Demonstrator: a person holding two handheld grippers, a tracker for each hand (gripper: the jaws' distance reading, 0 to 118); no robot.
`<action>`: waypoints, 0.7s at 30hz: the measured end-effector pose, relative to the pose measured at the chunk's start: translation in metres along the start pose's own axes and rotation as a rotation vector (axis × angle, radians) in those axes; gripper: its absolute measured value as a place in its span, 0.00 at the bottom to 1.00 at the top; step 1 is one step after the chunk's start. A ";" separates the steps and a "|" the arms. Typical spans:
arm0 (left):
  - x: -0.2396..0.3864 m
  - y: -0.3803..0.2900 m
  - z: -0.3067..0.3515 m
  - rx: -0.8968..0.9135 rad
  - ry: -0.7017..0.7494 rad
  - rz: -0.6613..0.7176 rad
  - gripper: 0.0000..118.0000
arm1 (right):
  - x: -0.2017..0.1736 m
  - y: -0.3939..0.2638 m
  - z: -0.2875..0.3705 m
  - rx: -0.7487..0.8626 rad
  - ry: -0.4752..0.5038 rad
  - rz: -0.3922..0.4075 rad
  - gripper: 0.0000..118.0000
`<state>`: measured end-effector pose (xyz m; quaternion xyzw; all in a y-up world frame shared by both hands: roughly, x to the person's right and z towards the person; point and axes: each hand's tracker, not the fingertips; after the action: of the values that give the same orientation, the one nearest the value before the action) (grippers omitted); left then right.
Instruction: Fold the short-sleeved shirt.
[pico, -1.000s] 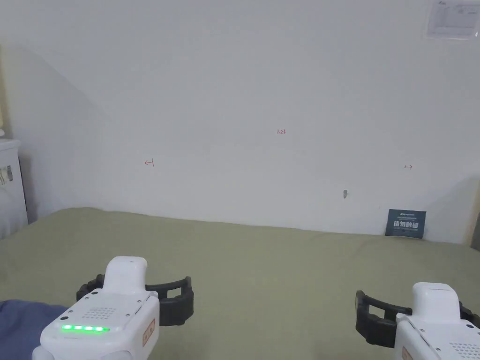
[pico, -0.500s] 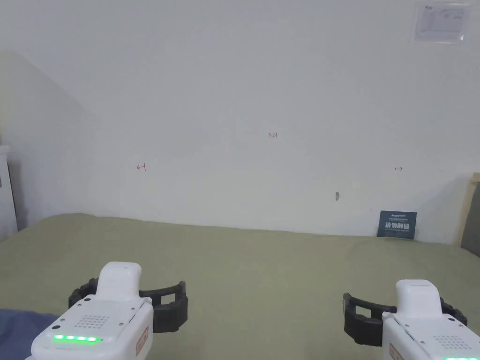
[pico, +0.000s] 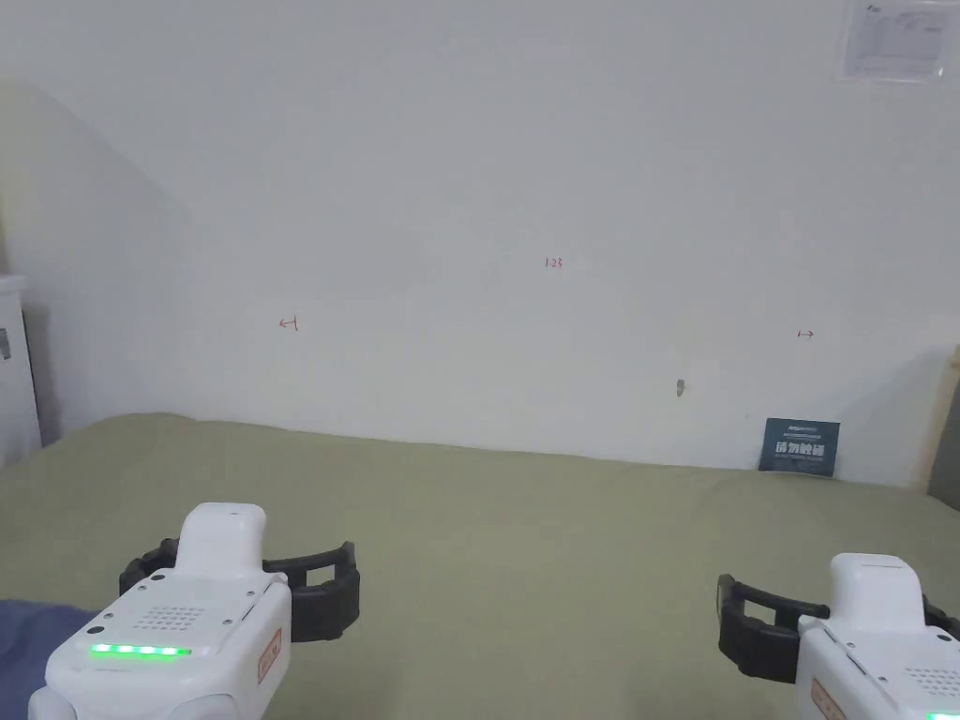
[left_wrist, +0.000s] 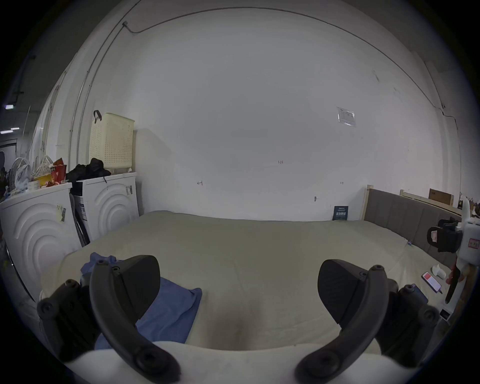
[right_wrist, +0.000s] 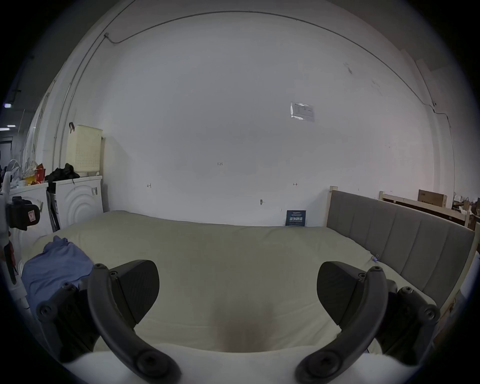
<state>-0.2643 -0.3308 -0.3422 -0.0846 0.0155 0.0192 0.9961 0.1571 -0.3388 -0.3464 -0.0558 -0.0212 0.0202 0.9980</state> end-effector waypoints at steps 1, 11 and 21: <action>0.000 0.000 0.000 -0.001 0.001 0.000 1.00 | 0.000 0.000 -0.001 -0.001 -0.002 0.001 1.00; 0.002 -0.002 0.000 0.012 -0.013 0.017 1.00 | -0.001 0.000 -0.003 0.005 -0.003 -0.033 1.00; 0.005 0.002 -0.005 0.019 -0.021 -0.005 1.00 | 0.000 0.002 -0.010 0.011 -0.007 -0.014 1.00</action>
<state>-0.2600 -0.3299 -0.3477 -0.0748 0.0050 0.0177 0.9970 0.1579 -0.3377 -0.3561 -0.0501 -0.0248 0.0136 0.9983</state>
